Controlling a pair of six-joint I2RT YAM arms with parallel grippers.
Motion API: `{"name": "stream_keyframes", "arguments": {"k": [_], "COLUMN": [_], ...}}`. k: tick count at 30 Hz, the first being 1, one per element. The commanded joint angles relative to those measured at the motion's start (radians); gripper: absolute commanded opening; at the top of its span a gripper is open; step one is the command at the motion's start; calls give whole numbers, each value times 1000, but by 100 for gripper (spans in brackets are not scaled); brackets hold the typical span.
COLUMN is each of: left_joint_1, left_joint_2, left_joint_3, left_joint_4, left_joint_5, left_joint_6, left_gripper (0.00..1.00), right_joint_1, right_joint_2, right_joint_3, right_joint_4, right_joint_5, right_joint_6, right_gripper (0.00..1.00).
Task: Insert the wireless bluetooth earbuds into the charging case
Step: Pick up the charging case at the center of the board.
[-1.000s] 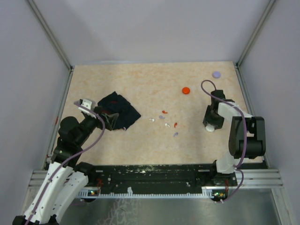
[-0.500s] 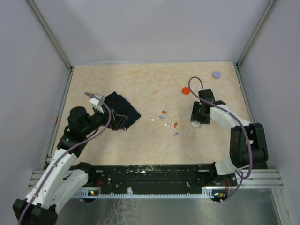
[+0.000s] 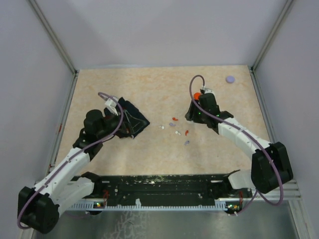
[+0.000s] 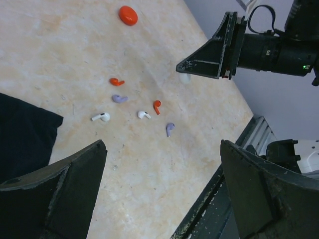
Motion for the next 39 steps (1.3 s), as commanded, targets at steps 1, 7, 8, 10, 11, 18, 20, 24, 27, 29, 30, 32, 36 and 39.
{"name": "stream_keyframes", "arguments": {"k": [1,7,8,10,11,18,20,24,27,29,30,32,36,39], "left_joint_1": [-80,-219,-245,-295,-322,-462,-486,-520,-536,-542,-545,-550,-560,-562], "left_joint_2": [54,124,134,154,165,252,277,336,378,405,418,449,497,513], "left_joint_3": [-24,-66,-73,-92,-99,-82,-74,-66,-78,-88,-92,-94,-78,-77], "left_joint_4": [174,336,361,417,447,591,622,689,768,832,869,927,966,988], "left_joint_5": [-80,-196,-232,-318,-350,-508,-537,-577,-624,-640,-641,-634,-633,-635], "left_joint_6": [-109,-156,-156,-155,-150,-15,28,97,134,156,175,201,233,250], "left_gripper": [100,98,97,98,98,91,90,87,83,79,76,72,67,62], "right_joint_1": [59,127,137,160,171,249,266,306,331,347,354,365,374,376], "right_joint_2": [-59,-117,-130,-156,-170,-239,-249,-270,-288,-297,-301,-306,-313,-313], "right_joint_3": [13,-33,-41,-60,-71,-101,-104,-121,-154,-169,-176,-189,-203,-202], "right_joint_4": [156,244,255,281,296,354,364,389,430,446,449,458,468,466], "right_joint_5": [36,66,72,80,82,113,115,132,154,168,177,189,201,203], "right_joint_6": [92,227,248,291,313,390,400,413,430,437,440,450,459,460], "right_gripper": [43,43,43,43,43,43,43,43,43,43,43,43,43,43]}}
